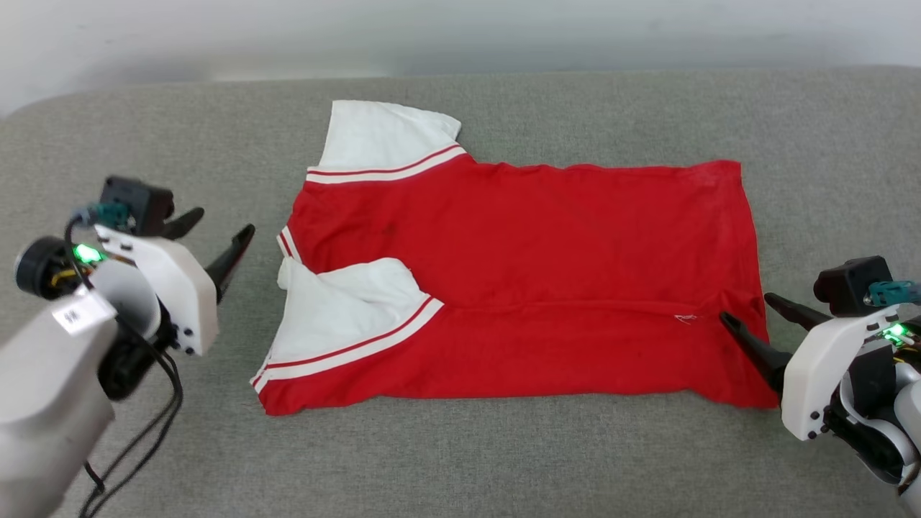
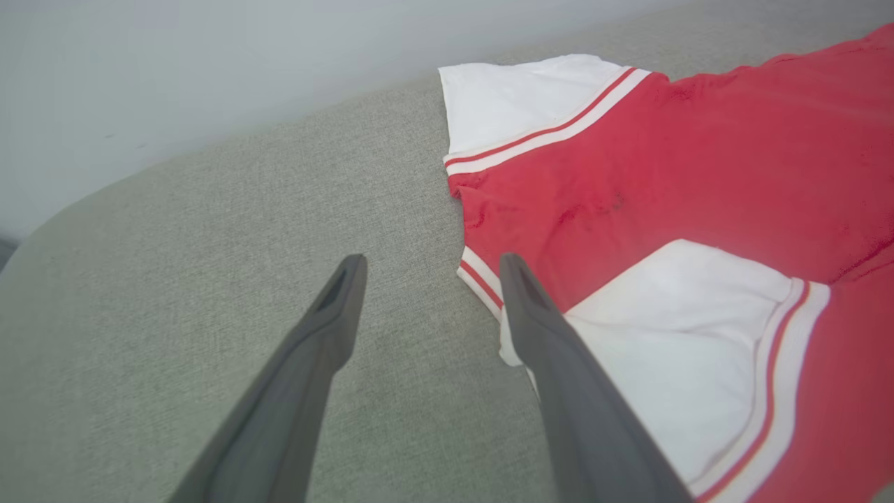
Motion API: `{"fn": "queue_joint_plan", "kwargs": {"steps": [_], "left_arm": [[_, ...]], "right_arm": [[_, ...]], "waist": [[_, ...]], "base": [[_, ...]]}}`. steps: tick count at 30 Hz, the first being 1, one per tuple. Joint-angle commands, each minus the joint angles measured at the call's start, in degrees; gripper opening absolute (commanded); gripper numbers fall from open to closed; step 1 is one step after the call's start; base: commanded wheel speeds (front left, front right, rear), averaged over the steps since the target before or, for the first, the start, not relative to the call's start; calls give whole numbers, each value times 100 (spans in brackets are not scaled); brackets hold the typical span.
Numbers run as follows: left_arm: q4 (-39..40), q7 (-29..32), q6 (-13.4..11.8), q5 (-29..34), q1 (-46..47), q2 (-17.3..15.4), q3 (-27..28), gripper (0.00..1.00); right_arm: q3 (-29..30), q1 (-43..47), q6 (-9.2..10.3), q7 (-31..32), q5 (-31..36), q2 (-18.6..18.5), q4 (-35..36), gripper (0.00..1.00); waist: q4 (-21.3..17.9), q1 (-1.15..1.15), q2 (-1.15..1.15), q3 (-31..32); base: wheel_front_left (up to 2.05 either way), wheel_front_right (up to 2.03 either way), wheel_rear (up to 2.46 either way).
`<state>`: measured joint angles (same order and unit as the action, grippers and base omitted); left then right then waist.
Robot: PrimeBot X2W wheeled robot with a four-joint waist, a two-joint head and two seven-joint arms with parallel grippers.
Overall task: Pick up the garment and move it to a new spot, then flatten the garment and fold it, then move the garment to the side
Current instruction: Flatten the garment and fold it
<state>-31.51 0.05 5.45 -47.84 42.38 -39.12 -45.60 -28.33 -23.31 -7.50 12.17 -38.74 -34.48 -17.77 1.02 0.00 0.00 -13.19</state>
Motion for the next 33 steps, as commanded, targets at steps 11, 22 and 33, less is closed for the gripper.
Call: {"fn": "queue_joint_plan", "kwargs": {"steps": [11,22,33], "left_arm": [[1288,3251,10,-820,662,-611,-344,100],[1312,4854,-202,-1316,403,-458,-854,100],[540,4896,-97,-1431,-213,-218,-1215,100]], "right_arm": [[88,246,2,260,-17,-21,259,100],[-52,68,2,550,-27,61,442,100],[-155,-171,2,609,-52,104,407,100]], "waist": [[78,0,0,277],[-158,0,0,128],[-356,0,0,-66]], "base": [[0,0,0],[0,0,0],[0,0,0]]}}
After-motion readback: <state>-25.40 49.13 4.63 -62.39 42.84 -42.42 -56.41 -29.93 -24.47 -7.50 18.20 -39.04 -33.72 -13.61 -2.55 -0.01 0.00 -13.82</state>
